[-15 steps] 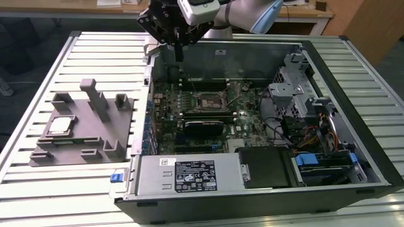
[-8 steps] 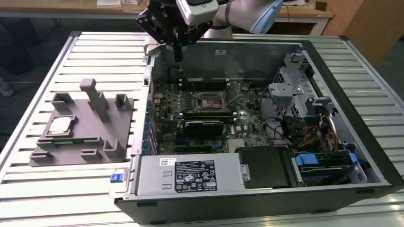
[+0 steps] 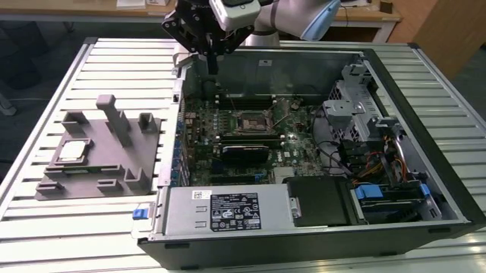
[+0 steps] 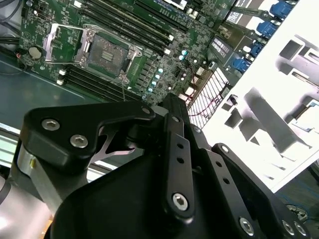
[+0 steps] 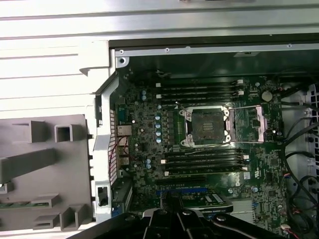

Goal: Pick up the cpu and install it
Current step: 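Reach for the cpu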

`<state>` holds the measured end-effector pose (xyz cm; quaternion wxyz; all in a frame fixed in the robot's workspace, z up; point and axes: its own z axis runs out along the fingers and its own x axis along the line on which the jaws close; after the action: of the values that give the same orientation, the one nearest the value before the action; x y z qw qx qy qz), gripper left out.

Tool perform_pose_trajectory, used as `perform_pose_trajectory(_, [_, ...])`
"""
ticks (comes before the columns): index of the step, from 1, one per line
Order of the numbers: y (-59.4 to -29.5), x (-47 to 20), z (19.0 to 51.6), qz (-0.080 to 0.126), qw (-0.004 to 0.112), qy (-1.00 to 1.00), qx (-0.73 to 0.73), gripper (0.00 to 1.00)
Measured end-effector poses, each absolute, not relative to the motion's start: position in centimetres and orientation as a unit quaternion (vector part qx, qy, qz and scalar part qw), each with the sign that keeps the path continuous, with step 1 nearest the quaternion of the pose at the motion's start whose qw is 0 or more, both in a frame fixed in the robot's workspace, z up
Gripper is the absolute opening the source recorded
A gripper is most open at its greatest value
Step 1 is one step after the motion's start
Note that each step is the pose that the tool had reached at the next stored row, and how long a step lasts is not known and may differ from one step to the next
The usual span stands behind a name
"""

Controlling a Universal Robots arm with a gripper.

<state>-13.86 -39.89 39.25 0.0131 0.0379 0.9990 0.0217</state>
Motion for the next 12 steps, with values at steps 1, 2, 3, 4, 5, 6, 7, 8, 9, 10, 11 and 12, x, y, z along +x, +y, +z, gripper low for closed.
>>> perform_pose_trajectory(1, [-39.89, -13.89, 39.25, 0.022, 0.013, 0.999, 0.038, 0.11])
perform_pose_trajectory(2, [-39.89, -13.92, 39.25, 0.022, 0.013, 0.999, 0.038, 0.11])
perform_pose_trajectory(3, [-39.89, -13.95, 39.24, 0.022, 0.013, 0.999, 0.038, 0.11])
perform_pose_trajectory(4, [-39.89, -13.98, 39.24, 0.022, 0.013, 0.999, 0.038, 0.11])
perform_pose_trajectory(5, [-39.89, -14.01, 39.24, 0.022, 0.013, 0.999, 0.038, 0.11])
perform_pose_trajectory(6, [-39.89, -14.04, 39.24, 0.022, 0.013, 0.999, 0.038, 0.11])
perform_pose_trajectory(7, [-39.89, -14.08, 39.24, 0.022, 0.013, 0.999, 0.038, 0.11])
perform_pose_trajectory(8, [-39.89, -14.11, 39.23, 0.022, 0.013, 0.999, 0.038, 0.11])
perform_pose_trajectory(9, [-39.89, -14.14, 39.23, 0.022, 0.013, 0.999, 0.038, 0.11])
perform_pose_trajectory(10, [-39.89, -14.17, 39.23, 0.022, 0.013, 0.999, 0.038, 0.11])
perform_pose_trajectory(11, [-39.89, -14.21, 39.23, 0.022, 0.013, 0.999, 0.038, 0.11])
perform_pose_trajectory(12, [-39.89, -14.24, 39.23, 0.022, 0.013, 0.999, 0.038, 0.11])
